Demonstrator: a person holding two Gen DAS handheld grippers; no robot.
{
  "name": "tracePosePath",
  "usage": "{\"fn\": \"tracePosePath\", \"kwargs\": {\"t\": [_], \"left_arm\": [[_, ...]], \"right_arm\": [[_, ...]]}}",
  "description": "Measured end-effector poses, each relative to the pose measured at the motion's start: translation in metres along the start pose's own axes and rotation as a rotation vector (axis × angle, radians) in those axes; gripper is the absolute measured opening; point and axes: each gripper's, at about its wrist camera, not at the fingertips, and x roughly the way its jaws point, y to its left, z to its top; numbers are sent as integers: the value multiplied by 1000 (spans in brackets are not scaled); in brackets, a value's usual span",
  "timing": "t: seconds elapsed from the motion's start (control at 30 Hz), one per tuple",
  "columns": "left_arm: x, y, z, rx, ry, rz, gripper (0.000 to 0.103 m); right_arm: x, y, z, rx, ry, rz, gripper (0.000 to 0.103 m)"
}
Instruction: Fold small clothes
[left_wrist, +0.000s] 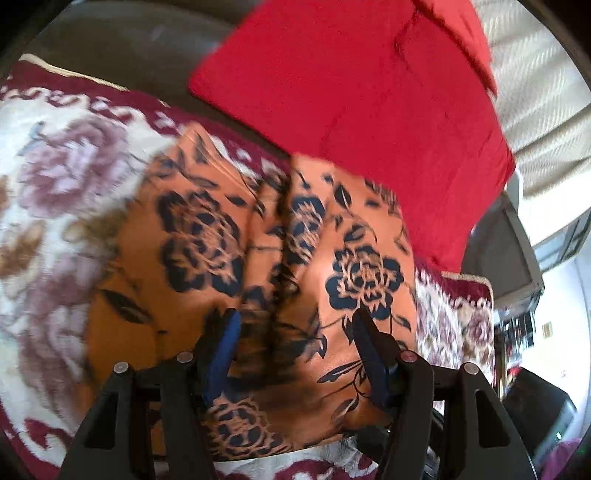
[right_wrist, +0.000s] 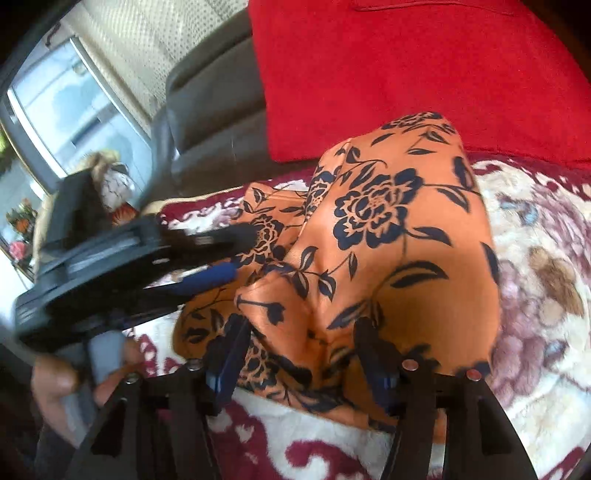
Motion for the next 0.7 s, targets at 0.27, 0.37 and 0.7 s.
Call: {"fn": "tracePosePath", "kwargs": {"t": [0.27,0.37,0.7], "left_arm": [[33,-21,-2,91,120,135,29],[35,-30,0,126,129,162,17],[-71,-80,-48,441,-368,380,14]], "right_arm": [[-40,-31,-14,80,-72,16,62],[-46,-38,-12,108,-93,18,62],[-71,-43,-10,119,-146,14,62]]}}
